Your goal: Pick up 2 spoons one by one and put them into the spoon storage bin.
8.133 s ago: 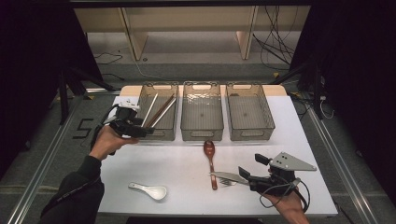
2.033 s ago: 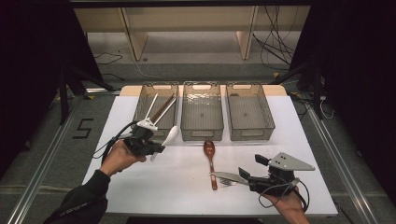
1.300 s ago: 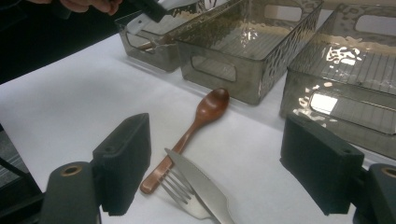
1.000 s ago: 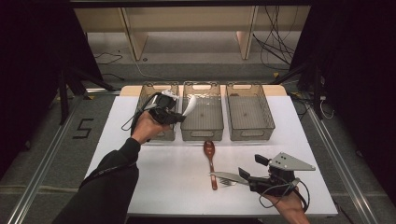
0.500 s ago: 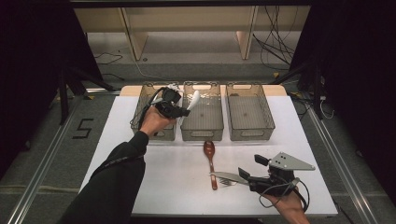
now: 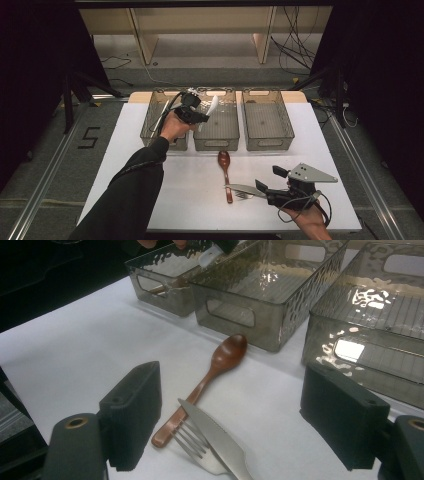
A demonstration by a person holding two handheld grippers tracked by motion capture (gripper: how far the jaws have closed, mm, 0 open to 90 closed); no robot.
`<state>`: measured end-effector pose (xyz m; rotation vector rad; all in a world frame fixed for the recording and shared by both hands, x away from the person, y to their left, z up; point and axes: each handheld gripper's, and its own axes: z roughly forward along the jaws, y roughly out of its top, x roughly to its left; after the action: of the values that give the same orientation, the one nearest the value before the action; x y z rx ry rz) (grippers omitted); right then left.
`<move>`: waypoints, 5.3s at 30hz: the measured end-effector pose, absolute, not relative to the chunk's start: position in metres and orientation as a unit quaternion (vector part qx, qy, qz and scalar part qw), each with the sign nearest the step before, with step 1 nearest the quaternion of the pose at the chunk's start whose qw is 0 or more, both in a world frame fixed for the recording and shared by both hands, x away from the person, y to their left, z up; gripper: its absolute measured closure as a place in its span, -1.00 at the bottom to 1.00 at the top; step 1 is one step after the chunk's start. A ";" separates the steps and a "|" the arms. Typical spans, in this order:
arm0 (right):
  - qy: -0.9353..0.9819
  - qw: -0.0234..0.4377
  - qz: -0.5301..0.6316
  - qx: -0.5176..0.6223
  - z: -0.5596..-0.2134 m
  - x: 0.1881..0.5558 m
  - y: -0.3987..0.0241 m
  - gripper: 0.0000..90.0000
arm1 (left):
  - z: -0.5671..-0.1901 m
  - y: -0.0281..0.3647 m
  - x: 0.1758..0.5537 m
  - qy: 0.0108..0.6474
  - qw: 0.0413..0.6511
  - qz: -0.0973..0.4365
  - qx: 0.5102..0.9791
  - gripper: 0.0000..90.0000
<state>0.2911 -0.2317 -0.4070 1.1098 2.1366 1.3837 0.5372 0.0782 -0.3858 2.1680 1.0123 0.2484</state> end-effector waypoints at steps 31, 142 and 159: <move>0.765 0.179 0.474 0.398 -0.409 0.292 -0.230 -0.43 | -0.375 0.108 0.504 0.411 0.382 0.097 0.822 -0.10; 0.874 0.038 0.243 0.420 -0.470 0.401 -0.085 0.78 | -0.401 0.208 0.334 0.385 0.459 0.132 0.790 -0.64; 0.863 0.034 0.282 0.417 -0.466 0.398 -0.078 0.89 | -0.402 0.210 0.335 0.387 0.460 0.135 0.788 -0.64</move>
<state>0.3983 -0.0777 -0.4663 1.2822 2.6541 0.8680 0.3346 0.2099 -0.4017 1.9389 0.9538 0.3324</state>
